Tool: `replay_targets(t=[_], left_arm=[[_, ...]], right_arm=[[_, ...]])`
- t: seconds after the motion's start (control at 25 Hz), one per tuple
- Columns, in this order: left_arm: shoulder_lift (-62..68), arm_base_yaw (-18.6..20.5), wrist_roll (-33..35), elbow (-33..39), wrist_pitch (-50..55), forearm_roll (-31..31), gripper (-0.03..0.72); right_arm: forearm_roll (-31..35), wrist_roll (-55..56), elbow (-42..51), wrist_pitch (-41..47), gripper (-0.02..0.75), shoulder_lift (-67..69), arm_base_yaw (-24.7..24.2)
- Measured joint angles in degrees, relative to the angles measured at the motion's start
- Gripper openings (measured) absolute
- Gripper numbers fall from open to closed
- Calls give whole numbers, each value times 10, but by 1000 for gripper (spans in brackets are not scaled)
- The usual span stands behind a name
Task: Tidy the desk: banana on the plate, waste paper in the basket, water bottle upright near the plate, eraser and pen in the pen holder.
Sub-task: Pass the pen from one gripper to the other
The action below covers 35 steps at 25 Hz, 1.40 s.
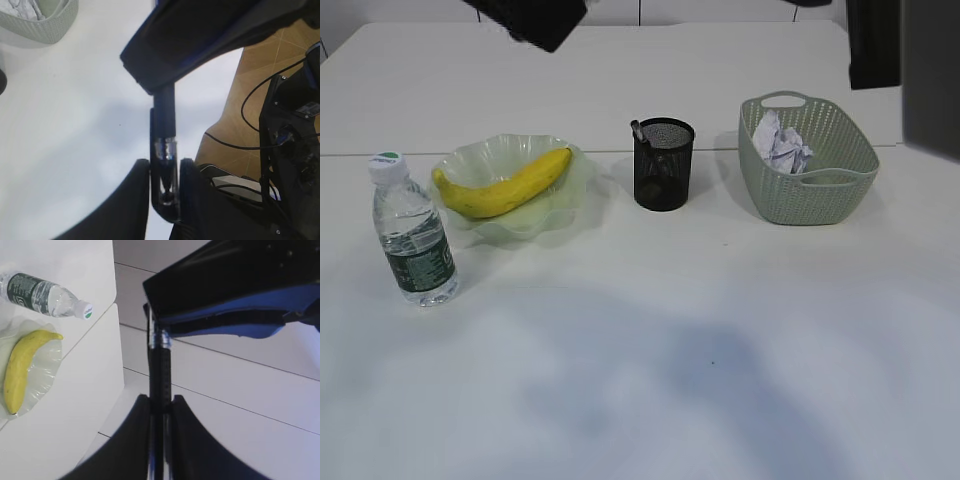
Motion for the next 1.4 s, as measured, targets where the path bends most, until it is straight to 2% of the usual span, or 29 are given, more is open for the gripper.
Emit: replay_targets(t=[0.36,0.48,0.72,1.0,1.16,1.4], left_arm=[[0,0,14,0,0,0,310],[0,0,16,0,0,7,323],[-5,0,17,0,0,66,329],[-24,0,19,0,0,131,330],[-24,0,19,0,0,157,330],[-24,0,19,0,0,178,330]], right_arm=[[13,0,0,-11,59,0,0],[13,0,0,-11,59,0,0],[14,17,0,-16,59,9,0],[20,68,18,-65,59,12,0],[83,103,33,-104,58,15,0],[274,110,53,-182,58,19,0]])
